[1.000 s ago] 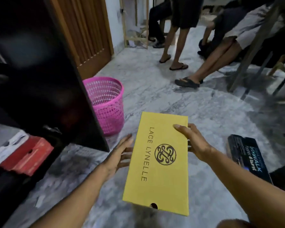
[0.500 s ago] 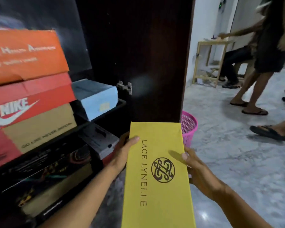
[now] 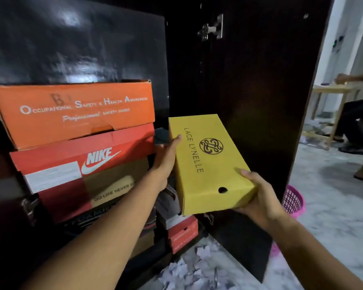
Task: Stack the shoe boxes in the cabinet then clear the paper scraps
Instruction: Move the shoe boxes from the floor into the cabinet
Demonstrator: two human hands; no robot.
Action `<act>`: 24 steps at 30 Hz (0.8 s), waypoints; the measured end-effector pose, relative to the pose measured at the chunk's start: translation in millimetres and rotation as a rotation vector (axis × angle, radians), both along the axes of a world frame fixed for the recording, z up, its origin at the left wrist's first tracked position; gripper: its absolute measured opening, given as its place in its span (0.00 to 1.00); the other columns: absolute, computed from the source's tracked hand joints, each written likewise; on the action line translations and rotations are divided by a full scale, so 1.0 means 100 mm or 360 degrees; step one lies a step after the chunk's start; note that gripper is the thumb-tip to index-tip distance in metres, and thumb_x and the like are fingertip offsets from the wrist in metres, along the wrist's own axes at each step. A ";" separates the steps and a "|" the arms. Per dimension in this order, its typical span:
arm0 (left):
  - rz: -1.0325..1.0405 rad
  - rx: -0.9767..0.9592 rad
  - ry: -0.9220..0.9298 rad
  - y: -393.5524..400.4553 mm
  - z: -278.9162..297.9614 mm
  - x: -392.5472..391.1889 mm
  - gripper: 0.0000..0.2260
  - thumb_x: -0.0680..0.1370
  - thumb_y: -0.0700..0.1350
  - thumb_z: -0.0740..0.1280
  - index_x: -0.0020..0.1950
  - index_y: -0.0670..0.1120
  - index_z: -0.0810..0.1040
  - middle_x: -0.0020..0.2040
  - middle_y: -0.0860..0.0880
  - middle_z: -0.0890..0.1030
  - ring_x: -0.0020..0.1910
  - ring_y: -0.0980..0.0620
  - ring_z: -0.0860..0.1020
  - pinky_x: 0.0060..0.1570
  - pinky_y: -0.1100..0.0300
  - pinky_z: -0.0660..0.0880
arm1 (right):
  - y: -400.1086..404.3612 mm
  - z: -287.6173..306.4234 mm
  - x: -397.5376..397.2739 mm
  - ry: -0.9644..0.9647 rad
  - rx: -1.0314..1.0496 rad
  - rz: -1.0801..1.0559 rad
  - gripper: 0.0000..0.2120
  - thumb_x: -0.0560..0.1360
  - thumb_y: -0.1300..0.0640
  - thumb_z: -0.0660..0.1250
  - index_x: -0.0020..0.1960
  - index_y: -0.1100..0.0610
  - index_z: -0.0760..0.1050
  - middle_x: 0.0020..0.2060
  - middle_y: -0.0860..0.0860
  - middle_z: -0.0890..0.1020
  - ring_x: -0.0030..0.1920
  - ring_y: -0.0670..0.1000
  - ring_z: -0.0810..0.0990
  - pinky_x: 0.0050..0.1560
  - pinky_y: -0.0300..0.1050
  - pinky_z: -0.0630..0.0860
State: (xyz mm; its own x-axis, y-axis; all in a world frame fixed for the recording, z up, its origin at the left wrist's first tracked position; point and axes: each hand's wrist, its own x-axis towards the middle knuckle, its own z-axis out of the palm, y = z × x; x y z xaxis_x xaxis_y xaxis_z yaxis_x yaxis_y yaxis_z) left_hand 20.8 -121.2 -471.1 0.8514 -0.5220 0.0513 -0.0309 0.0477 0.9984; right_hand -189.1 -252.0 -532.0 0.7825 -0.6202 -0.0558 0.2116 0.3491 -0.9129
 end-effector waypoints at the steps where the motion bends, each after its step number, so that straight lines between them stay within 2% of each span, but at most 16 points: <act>1: -0.0006 -0.0027 -0.0048 0.02 -0.01 0.00 0.34 0.73 0.71 0.67 0.71 0.50 0.72 0.67 0.52 0.78 0.64 0.50 0.75 0.54 0.55 0.66 | -0.05 0.12 0.15 0.0023 0.0001 -0.0002 0.21 0.74 0.46 0.70 0.64 0.51 0.76 0.59 0.58 0.83 0.62 0.62 0.80 0.62 0.68 0.78; 2: -0.0006 -0.0048 -0.0107 0.05 -0.03 0.00 0.33 0.73 0.70 0.67 0.69 0.50 0.73 0.66 0.51 0.78 0.65 0.50 0.76 0.53 0.55 0.67 | -0.09 0.24 0.30 0.0050 -0.0002 -0.0013 0.17 0.75 0.45 0.68 0.61 0.49 0.77 0.57 0.57 0.83 0.60 0.61 0.81 0.62 0.67 0.77; 4: 0.0040 -0.0089 -0.0160 0.12 -0.08 -0.05 0.34 0.71 0.71 0.67 0.68 0.51 0.72 0.66 0.51 0.77 0.66 0.49 0.75 0.60 0.50 0.70 | -0.17 0.43 0.59 0.0100 -0.0004 -0.0038 0.13 0.77 0.44 0.67 0.58 0.48 0.78 0.53 0.56 0.83 0.57 0.59 0.81 0.63 0.66 0.76; 7: 0.0070 -0.0124 -0.0175 0.21 -0.14 -0.09 0.38 0.68 0.72 0.67 0.71 0.53 0.69 0.69 0.49 0.74 0.67 0.48 0.74 0.69 0.42 0.71 | -0.28 0.64 0.95 0.0145 0.0001 -0.0022 0.17 0.76 0.40 0.67 0.60 0.48 0.78 0.52 0.55 0.83 0.56 0.59 0.81 0.55 0.61 0.78; 9: 0.0080 -0.0101 -0.0258 0.22 -0.15 -0.07 0.31 0.73 0.66 0.70 0.70 0.53 0.68 0.69 0.50 0.74 0.65 0.49 0.75 0.63 0.48 0.73 | -0.37 0.71 1.16 0.0089 -0.0010 0.0010 0.17 0.76 0.41 0.66 0.60 0.50 0.78 0.53 0.55 0.83 0.56 0.59 0.81 0.51 0.57 0.78; 11: 0.0136 -0.0005 -0.0358 0.21 -0.13 -0.04 0.23 0.78 0.57 0.70 0.70 0.53 0.68 0.66 0.51 0.75 0.59 0.54 0.75 0.52 0.57 0.72 | -0.46 0.77 1.33 -0.0036 -0.0043 0.0040 0.13 0.78 0.45 0.64 0.56 0.53 0.77 0.53 0.55 0.80 0.54 0.58 0.79 0.51 0.55 0.77; 13: 0.0172 0.0057 -0.0437 0.17 -0.12 0.00 0.22 0.79 0.51 0.70 0.70 0.54 0.67 0.65 0.51 0.75 0.59 0.53 0.76 0.52 0.58 0.71 | -0.60 0.78 1.51 -0.0108 -0.0072 0.0009 0.12 0.77 0.51 0.64 0.57 0.55 0.77 0.54 0.55 0.80 0.55 0.58 0.78 0.54 0.56 0.76; 15: 0.0185 0.0088 -0.0482 0.12 -0.10 0.02 0.22 0.79 0.49 0.70 0.71 0.53 0.66 0.67 0.50 0.75 0.59 0.54 0.76 0.53 0.60 0.71 | -0.73 0.74 1.69 -0.0025 -0.0106 -0.0108 0.22 0.72 0.51 0.69 0.64 0.55 0.75 0.60 0.56 0.80 0.59 0.57 0.79 0.58 0.57 0.79; 17: 0.0185 0.0157 -0.0518 0.06 -0.07 0.03 0.23 0.80 0.49 0.69 0.73 0.52 0.66 0.68 0.50 0.73 0.57 0.57 0.75 0.51 0.64 0.70 | -0.80 0.67 1.85 0.0208 -0.0294 -0.0264 0.28 0.70 0.47 0.75 0.67 0.54 0.72 0.64 0.54 0.78 0.61 0.56 0.78 0.61 0.57 0.79; 20: 0.0138 0.0296 -0.0504 -0.03 -0.04 0.04 0.28 0.79 0.51 0.68 0.77 0.56 0.64 0.72 0.51 0.69 0.69 0.51 0.70 0.62 0.55 0.69 | -0.72 0.58 1.99 0.0495 -0.0808 -0.0488 0.32 0.69 0.44 0.80 0.66 0.53 0.71 0.63 0.53 0.77 0.62 0.56 0.78 0.64 0.54 0.79; 22: 0.0081 0.0352 -0.0446 -0.09 0.00 0.06 0.30 0.79 0.51 0.68 0.80 0.58 0.62 0.77 0.52 0.66 0.75 0.50 0.66 0.65 0.54 0.66 | -0.62 0.54 2.08 0.0529 -0.1003 -0.0533 0.30 0.72 0.45 0.77 0.69 0.53 0.71 0.64 0.54 0.79 0.64 0.57 0.79 0.63 0.52 0.79; 24: 0.0049 0.0413 -0.0410 -0.13 0.02 0.07 0.32 0.80 0.50 0.67 0.82 0.59 0.60 0.81 0.53 0.63 0.78 0.50 0.63 0.66 0.54 0.64 | -0.57 0.51 2.17 0.0588 -0.1180 -0.0417 0.29 0.77 0.46 0.72 0.74 0.53 0.69 0.68 0.54 0.78 0.67 0.58 0.77 0.63 0.47 0.75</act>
State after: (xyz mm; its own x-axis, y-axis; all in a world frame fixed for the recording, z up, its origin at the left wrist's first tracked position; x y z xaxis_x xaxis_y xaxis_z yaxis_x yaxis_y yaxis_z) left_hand 28.2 -133.8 -469.0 0.8433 -0.5202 0.1351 -0.2804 -0.2113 0.9363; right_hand 27.9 -308.6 -480.6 0.6208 -0.7549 0.2115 -0.1532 -0.3814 -0.9116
